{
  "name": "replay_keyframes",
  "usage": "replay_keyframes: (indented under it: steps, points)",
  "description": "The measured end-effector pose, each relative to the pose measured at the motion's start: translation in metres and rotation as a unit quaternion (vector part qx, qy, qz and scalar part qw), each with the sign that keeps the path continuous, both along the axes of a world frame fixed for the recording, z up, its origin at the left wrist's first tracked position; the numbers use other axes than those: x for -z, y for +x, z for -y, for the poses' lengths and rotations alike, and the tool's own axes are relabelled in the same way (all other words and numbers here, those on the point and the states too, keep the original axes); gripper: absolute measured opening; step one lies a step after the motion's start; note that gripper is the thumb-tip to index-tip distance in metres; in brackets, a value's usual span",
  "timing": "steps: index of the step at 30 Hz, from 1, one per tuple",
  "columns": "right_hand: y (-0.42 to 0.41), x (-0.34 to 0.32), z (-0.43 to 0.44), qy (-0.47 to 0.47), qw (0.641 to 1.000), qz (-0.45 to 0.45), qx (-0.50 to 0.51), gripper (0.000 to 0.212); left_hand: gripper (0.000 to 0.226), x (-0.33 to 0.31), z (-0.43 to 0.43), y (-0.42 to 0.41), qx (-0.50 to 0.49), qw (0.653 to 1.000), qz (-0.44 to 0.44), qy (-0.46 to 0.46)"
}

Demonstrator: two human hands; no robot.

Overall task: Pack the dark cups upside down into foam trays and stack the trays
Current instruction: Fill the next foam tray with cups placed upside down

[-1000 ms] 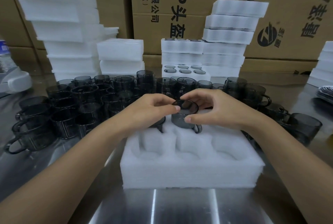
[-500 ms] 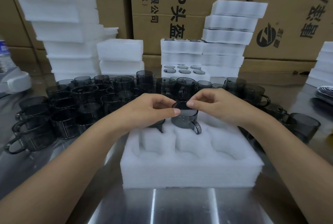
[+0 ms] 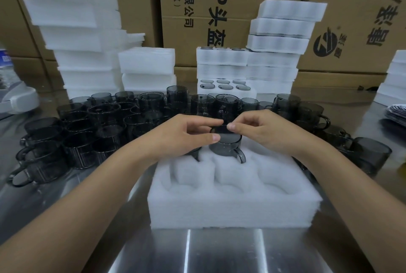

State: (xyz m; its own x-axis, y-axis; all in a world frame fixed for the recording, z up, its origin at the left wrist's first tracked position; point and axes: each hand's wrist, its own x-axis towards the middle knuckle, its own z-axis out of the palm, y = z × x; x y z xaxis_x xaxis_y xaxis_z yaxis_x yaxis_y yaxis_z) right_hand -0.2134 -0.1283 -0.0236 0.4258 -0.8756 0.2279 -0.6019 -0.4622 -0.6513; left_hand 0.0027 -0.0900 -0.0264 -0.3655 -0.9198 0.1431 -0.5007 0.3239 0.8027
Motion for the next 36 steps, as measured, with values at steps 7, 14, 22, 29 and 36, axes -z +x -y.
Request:
replay_keyframes:
  steps: [7, 14, 22, 29, 36]
  points:
    - [0.005, 0.004, 0.001, -0.003, 0.999, -0.025, 0.027, 0.026, 0.03, 0.004, 0.005, 0.0, 0.005, 1.0, 0.016, -0.008]
    - [0.012, 0.008, -0.005, -0.065, 0.994, -0.08, 0.032, 0.01, 0.029, 0.007, 0.006, -0.002, -0.001, 0.998, 0.054, -0.045]
    - [0.012, 0.009, -0.003, -0.079, 0.993, -0.074, 0.046, 0.019, 0.031, 0.007, 0.006, -0.001, -0.003, 0.998, 0.049, -0.045]
    - [0.01, 0.012, 0.004, -0.098, 0.992, -0.045, 0.063, 0.065, 0.024, 0.006, 0.004, -0.001, -0.003, 0.999, 0.029, -0.022]
    - [0.01, 0.01, 0.028, -0.1, 0.99, -0.077, 0.057, 0.057, 0.024, 0.006, 0.005, -0.001, -0.009, 0.999, 0.028, -0.016]
